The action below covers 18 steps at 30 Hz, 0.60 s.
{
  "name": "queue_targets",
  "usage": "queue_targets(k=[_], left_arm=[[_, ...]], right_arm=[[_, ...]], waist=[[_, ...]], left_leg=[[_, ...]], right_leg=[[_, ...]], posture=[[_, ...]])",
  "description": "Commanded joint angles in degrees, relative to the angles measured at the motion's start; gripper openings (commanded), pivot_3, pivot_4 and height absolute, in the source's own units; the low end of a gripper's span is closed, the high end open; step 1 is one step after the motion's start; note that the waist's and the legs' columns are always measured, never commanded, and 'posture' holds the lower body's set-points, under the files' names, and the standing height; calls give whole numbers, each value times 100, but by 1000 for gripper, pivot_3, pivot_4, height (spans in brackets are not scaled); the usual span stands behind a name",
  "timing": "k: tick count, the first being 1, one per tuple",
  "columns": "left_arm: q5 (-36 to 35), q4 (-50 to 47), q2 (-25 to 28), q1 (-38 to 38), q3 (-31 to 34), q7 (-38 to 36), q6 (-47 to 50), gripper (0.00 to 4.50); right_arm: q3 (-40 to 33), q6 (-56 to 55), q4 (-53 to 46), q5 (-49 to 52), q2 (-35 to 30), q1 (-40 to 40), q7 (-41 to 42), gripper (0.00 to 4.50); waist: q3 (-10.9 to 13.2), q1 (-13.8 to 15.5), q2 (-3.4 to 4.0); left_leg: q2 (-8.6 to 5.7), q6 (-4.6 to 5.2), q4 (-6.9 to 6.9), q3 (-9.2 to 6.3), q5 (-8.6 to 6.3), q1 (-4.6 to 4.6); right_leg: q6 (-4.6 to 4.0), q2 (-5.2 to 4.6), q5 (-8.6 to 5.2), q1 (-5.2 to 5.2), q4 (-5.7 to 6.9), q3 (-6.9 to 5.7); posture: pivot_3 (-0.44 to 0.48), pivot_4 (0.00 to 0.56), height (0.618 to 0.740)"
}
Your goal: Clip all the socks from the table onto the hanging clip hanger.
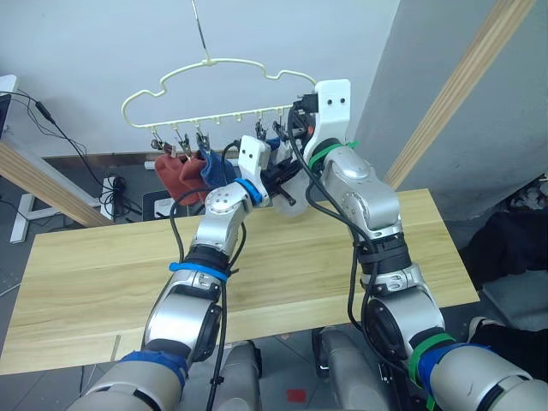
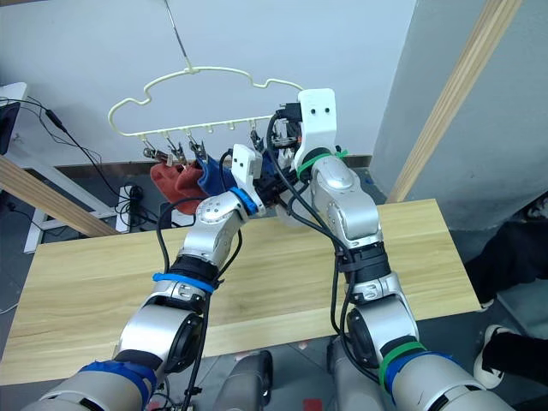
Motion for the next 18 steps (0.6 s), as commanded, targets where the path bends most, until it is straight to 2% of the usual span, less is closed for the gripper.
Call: queue_targets(k=[1,12,15,18], left_arm=[[17,-4,-21,-212,132,46,-256,18],[18,126,-48,-385,248,104,-400,18],[17,142,-62,-395,266,115,-414,0],[29,144,-49,-385,288,185,-391,0]], right_arm=[[11,0,-239,15,-9,-20,1,0],[22,82,-258,64,-16,31,53,0],[-37,67,-307,118,15,49,41,844],[-89,95,-336,179,46,43,55,1909]], waist=[[0,-2,0],[0,-24,0],[0,-25,0],[0,-25,0]], left_leg=[[0,0,0,0,0,0],[0,0,1,0,0,0],[0,0,1,0,0,0],[0,0,1,0,0,0]], right_leg=[[0,0,0,0,1,0],[0,0,0,0,2,0],[0,0,0,0,2,0],[0,0,0,0,2,0]], posture=[[-97,301,740],[-95,300,740],[-92,300,740],[-91,301,740]])
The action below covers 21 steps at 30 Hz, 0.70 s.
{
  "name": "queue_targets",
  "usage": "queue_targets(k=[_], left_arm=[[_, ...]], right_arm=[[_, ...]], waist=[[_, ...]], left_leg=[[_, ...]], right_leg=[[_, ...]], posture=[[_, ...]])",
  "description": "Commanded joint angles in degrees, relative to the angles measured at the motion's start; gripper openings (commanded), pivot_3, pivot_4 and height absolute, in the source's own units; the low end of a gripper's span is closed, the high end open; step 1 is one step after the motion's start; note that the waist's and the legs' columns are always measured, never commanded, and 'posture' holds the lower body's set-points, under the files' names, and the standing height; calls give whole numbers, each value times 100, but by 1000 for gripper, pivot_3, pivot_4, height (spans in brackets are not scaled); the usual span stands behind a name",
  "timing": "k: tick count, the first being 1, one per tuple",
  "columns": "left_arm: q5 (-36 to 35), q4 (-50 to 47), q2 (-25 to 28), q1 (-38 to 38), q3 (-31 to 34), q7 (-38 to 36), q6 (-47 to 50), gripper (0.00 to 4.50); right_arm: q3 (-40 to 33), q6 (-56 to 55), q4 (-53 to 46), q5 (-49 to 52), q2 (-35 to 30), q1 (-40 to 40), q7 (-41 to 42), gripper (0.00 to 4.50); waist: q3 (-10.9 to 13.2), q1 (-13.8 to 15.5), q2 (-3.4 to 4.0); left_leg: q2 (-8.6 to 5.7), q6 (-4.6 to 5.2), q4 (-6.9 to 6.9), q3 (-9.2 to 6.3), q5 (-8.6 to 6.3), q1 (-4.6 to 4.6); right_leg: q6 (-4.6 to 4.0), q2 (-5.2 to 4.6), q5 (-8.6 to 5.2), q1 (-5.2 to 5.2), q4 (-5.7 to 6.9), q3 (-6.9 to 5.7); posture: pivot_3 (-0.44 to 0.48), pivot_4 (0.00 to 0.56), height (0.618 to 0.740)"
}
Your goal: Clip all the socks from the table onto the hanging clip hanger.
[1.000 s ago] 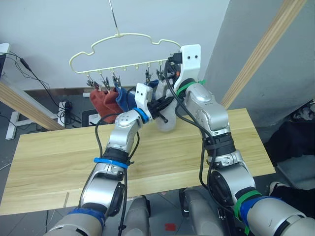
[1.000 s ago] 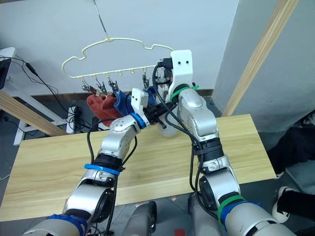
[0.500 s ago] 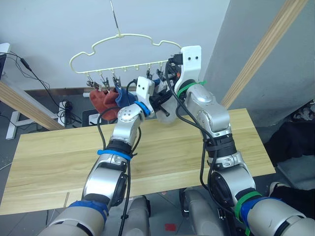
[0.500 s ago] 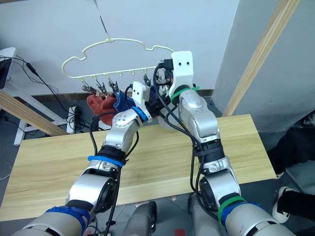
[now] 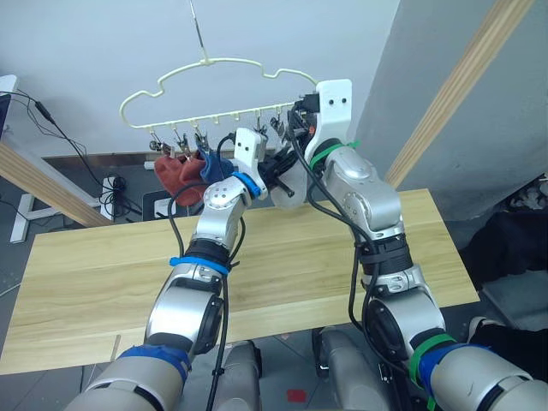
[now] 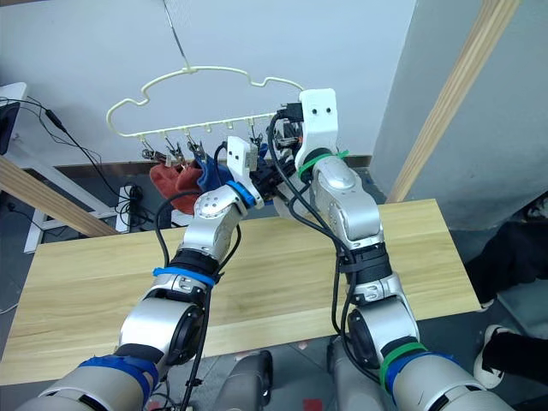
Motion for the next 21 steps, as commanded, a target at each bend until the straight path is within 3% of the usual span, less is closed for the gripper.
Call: queue_targets(k=[1,4,9,13,16,19,21], left_arm=[[47,-116,15,-166,91,95,-189,258],[56,-172,51,-100,61,6,-155,1019],[263,-509,200,260,-107,-47,47,2602],[194,-1312,423,864,-117,-186,378,2602],[13,-2444,794,1560,-173,-486,1131,2602],[-295,-3784,1375,2409,-130,-893,2017,2602],[-271,-4672,2124,3144,-3,-1053,2720,2602]], right_arm=[[-72,49,-272,176,64,-1,40,2314],[-84,113,-408,258,77,32,111,3303],[57,433,-926,413,-77,243,374,3310],[253,804,-1504,487,-422,493,777,3310],[623,965,-2047,529,-1027,763,1446,3310],[951,1026,-2544,718,-1697,1047,2313,3310],[1087,812,-2750,622,-2210,1225,2723,3310]], waist=[[0,0,0],[0,-1,0],[0,1,1],[0,-5,1],[0,-6,1],[0,-26,1],[-1,-47,1]], left_leg=[[0,0,0,0,0,0],[0,0,0,0,0,1],[0,0,0,0,0,1],[0,0,-1,0,0,2],[0,-1,2,-2,1,2],[2,-1,1,-4,0,3],[3,-1,1,-5,0,5]], right_leg=[[0,0,0,0,0,0],[0,0,0,0,2,0],[0,0,0,0,3,0],[0,0,0,-1,7,2],[0,0,0,-2,11,3],[0,2,0,-1,11,4],[1,2,-1,-1,10,3]], posture=[[-90,300,740],[-82,301,740],[-71,297,740],[-61,294,740],[-53,290,740],[-43,286,740],[-25,280,740]])
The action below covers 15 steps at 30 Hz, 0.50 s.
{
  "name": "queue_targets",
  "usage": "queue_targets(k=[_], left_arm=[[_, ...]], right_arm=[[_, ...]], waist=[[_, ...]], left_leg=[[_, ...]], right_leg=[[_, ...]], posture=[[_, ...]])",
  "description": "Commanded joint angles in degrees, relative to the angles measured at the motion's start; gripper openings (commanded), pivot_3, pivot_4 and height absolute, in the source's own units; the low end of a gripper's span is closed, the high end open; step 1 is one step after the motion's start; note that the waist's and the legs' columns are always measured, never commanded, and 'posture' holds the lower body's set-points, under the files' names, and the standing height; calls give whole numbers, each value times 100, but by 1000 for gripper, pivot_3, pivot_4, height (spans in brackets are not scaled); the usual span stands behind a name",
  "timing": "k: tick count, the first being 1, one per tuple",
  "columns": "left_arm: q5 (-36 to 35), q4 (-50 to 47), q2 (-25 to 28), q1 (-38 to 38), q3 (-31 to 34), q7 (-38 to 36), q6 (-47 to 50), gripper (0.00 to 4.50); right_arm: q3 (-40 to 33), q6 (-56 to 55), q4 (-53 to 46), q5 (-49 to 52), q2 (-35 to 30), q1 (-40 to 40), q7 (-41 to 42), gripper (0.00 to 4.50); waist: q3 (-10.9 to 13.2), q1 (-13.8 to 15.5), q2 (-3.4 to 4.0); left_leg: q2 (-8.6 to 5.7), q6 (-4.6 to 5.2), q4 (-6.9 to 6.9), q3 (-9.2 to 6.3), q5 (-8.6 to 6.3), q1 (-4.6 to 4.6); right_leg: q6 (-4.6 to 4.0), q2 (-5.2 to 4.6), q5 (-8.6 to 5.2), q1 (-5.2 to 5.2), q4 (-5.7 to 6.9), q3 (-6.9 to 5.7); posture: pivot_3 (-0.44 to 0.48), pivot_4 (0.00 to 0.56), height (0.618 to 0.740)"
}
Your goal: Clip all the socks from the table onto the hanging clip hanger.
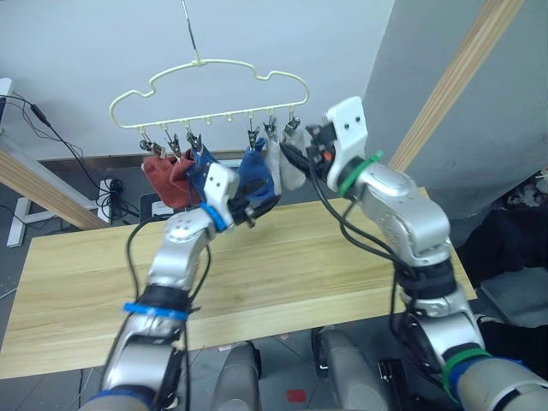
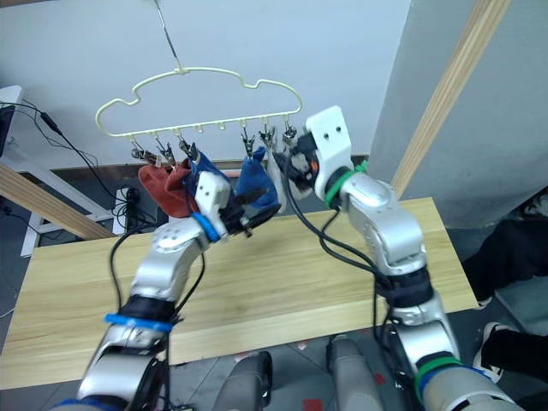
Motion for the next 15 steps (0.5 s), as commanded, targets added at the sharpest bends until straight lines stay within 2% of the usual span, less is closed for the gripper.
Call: queue_targets(k=[1,4,7,12,15], left_arm=[[-82,-1467,905,902,295,-194,888,2602],[-134,-2259,1591,1728,1191,62,1286,2602],[-262,-2547,2068,2179,1883,104,1604,2602],[-534,-2097,2664,2286,2840,-56,1896,2602],[-683,-1902,2826,2168,2916,-235,1822,2602]], right_arm=[[148,-325,-559,4,-559,177,699,3310],[-9,-580,-556,70,-987,255,1061,3310],[-146,-801,-507,173,-1270,300,1349,3310],[-433,-1195,-272,264,-1507,299,1692,3310],[-508,-1384,-117,276,-1534,259,1800,3310]], waist=[[0,-35,0],[1,-24,-2],[0,45,-5],[-3,195,-8],[-4,244,-11]], left_leg=[[-1,0,0,0,0,5],[1,0,3,-3,0,9],[3,1,3,-7,1,10],[4,3,8,-7,7,11],[3,1,14,-5,8,8]], right_leg=[[1,0,0,4,2,1],[1,1,-1,4,7,0],[3,4,-3,4,8,-3],[27,6,-17,8,7,-5],[22,5,-13,10,4,-5]], posture=[[-15,277,740],[22,268,740],[46,264,740],[82,245,740],[93,235,740]])
